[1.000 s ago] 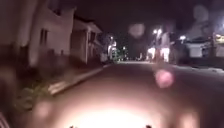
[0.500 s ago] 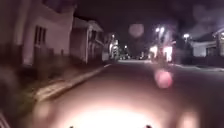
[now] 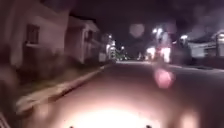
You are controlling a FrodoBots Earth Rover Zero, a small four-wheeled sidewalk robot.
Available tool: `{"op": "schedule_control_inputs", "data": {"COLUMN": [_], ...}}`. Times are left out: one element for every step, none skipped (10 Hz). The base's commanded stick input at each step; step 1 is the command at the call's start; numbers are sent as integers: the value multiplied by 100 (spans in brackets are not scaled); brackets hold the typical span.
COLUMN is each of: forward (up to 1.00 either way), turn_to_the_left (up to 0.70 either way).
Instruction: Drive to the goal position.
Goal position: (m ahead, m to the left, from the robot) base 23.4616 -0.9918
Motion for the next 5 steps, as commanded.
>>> {"op": "schedule_control_inputs", "data": {"forward": [70,70,70,70,70], "turn_to_the_left": [0,0,0,0,0]}}
